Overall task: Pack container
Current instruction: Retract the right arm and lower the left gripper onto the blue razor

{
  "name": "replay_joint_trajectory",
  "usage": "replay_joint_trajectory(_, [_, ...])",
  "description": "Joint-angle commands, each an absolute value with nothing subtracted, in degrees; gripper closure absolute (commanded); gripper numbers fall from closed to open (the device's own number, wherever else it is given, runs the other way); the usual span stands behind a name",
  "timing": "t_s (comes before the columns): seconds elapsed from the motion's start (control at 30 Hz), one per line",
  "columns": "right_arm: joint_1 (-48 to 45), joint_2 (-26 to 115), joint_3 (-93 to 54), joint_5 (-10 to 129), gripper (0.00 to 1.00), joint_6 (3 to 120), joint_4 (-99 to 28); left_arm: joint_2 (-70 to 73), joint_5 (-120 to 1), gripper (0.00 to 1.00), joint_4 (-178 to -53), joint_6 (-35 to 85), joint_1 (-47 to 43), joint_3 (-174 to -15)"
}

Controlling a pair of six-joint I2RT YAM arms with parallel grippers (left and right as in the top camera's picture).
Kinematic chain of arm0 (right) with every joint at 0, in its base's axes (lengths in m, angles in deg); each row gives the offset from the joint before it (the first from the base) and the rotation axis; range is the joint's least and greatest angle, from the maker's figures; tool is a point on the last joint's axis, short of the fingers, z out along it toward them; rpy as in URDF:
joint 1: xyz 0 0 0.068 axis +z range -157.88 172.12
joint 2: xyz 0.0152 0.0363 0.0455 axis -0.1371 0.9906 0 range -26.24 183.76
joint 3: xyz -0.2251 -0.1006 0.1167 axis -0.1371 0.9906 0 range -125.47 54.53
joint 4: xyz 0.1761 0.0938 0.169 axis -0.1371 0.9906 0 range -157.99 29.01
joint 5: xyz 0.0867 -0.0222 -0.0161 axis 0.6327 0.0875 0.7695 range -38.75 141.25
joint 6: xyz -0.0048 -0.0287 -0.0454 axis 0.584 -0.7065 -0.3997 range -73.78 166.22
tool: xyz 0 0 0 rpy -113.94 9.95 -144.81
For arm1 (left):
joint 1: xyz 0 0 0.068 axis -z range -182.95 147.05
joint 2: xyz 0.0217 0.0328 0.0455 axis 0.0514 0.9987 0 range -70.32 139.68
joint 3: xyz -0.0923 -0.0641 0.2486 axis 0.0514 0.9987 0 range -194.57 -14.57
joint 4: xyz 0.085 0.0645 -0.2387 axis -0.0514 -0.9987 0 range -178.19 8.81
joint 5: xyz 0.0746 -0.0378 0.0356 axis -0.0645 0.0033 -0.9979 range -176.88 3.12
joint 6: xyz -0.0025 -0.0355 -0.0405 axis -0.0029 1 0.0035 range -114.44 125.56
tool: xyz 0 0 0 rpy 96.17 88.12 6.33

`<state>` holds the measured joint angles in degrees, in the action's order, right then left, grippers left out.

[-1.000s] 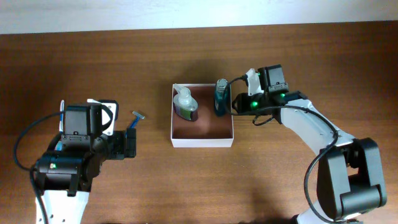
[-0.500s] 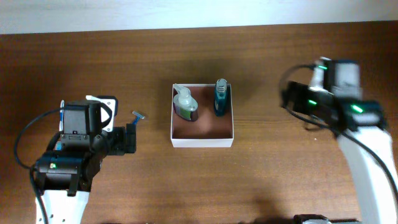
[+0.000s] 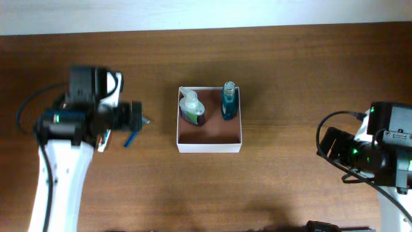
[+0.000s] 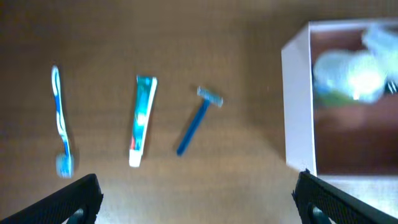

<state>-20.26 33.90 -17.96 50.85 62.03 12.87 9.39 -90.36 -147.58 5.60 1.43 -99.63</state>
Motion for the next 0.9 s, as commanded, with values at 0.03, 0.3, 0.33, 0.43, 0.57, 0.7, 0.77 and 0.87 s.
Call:
replay_joint_trajectory(0.03, [-18.1, 33.7, -15.4, 50.9, 0.01, 61.5, 13.0, 19.5, -91.1, 0.00, -146.8, 1.6, 1.3, -102.8])
replay_joint_trajectory(0.3, [-15.0, 33.7, -12.0, 48.6, 0.01, 61.5, 11.2, 36.6, -91.2, 0.01, -144.8, -3.2, -0.2, -102.8])
replay_joint_trajectory(0.33, [-15.0, 33.7, -12.0, 48.6, 0.01, 61.5, 11.1, 38.0, -91.2, 0.00, -144.7, -3.3, -0.6, -102.8])
replay_joint_trajectory(0.43, [-15.0, 33.9, -12.0, 48.6, 0.01, 61.5, 11.1, 43.4, -88.1, 0.03, -144.6, -7.1, -2.2, -102.8])
replay_joint_trajectory(0.57, [-15.0, 34.4, -12.0, 48.6, 0.01, 61.5, 10.8, 47.2, -88.1, 0.04, -144.5, -7.3, -2.6, -102.7])
replay_joint_trajectory(0.7, [-15.0, 35.1, -12.0, 48.6, 0.01, 61.5, 10.6, 48.8, -88.1, 0.04, -143.6, -7.4, -2.6, -102.6])
replay_joint_trajectory(0.77, [-15.0, 35.7, -12.0, 48.6, 0.02, 61.5, 10.6, 49.8, -88.1, 0.04, -143.0, -7.4, -2.6, -102.1])
replay_joint_trajectory(0.87, [-15.0, 35.9, -12.0, 48.6, 0.01, 61.5, 10.6, 50.8, -88.1, 0.04, -142.2, -7.4, -2.6, -100.9])
